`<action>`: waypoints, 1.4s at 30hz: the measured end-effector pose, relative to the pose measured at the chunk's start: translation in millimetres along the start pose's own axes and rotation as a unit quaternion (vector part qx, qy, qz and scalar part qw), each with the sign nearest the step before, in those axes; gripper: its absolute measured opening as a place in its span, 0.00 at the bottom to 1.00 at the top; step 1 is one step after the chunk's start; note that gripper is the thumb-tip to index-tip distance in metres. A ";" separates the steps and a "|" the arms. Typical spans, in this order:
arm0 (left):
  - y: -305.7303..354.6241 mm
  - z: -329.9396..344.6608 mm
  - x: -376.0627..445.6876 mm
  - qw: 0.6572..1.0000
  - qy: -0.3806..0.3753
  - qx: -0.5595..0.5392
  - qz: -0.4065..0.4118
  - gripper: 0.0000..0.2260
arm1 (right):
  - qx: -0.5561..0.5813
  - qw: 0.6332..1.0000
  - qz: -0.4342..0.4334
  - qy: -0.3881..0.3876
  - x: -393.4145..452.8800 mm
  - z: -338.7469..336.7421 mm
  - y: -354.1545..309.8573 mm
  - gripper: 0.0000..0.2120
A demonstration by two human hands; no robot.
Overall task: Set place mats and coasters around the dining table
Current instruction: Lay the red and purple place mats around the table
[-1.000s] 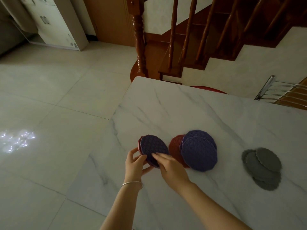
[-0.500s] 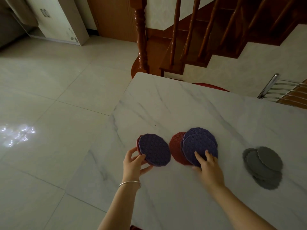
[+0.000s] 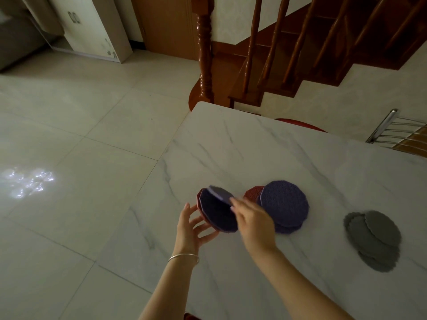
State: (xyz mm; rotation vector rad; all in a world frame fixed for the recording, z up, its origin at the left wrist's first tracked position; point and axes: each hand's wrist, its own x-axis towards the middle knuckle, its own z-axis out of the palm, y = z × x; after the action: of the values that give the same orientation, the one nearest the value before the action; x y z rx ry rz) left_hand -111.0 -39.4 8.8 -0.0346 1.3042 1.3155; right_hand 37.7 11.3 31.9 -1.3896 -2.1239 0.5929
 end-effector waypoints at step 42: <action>3.8 17.6 4.2 0.987 0.003 0.127 0.096 0.18 | -0.185 0.973 0.040 0.130 32.7 -44.5 55.8 0.13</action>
State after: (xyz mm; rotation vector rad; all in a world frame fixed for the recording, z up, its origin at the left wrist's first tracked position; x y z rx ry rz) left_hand -103.3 -23.7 14.7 0.2709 1.5007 1.3002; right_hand 94.0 65.6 37.7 -1.6543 -2.0372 0.0312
